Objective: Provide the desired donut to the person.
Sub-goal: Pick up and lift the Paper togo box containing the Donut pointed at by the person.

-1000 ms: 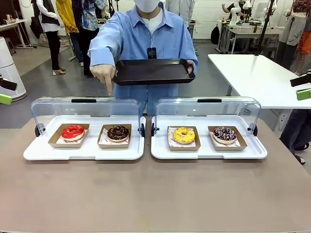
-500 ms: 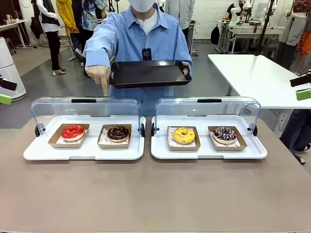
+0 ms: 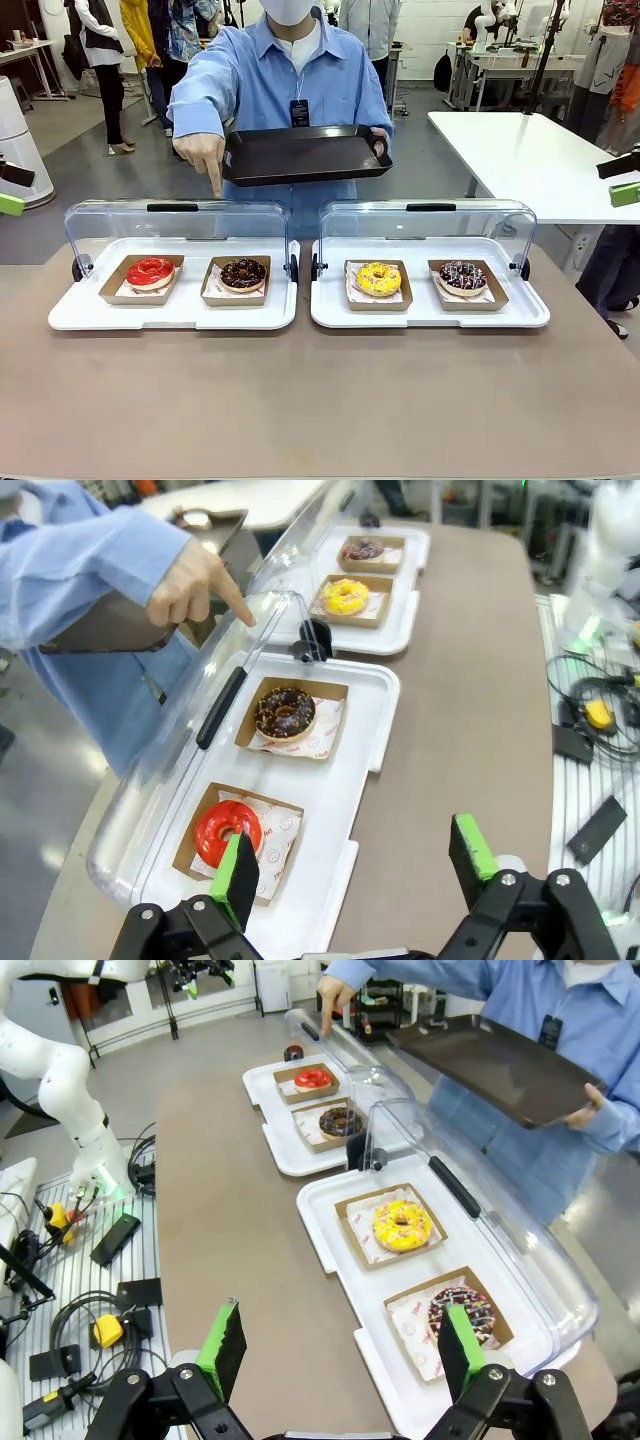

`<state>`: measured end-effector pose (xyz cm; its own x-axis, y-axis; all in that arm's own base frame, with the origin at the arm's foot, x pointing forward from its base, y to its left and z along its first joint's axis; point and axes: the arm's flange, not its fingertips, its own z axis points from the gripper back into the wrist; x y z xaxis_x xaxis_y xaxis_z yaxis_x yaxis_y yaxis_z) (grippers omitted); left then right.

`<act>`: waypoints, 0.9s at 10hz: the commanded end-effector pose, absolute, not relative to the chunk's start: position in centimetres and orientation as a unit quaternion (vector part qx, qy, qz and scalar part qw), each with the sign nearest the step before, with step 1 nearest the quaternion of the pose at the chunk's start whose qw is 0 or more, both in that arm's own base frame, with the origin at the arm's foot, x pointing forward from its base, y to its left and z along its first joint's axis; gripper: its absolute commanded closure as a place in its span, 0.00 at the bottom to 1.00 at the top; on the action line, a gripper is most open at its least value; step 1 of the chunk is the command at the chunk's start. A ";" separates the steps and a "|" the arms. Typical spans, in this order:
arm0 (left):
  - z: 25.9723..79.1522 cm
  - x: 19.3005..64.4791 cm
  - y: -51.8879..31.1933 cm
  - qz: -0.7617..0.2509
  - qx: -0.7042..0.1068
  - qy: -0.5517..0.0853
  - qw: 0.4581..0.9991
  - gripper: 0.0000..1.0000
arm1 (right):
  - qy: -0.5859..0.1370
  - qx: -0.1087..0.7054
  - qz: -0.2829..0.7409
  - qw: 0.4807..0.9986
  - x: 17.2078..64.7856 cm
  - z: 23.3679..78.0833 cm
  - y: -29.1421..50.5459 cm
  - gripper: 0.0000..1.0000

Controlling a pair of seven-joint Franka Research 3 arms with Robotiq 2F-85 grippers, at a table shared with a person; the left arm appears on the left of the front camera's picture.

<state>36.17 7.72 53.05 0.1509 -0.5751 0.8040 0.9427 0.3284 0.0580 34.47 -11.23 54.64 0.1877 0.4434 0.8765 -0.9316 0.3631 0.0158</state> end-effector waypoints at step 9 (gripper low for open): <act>45.9 47.2 -18.4 -0.737 -0.077 0.087 0.666 0.00 | -0.420 0.295 0.484 0.708 34.6 54.7 -11.3 0.00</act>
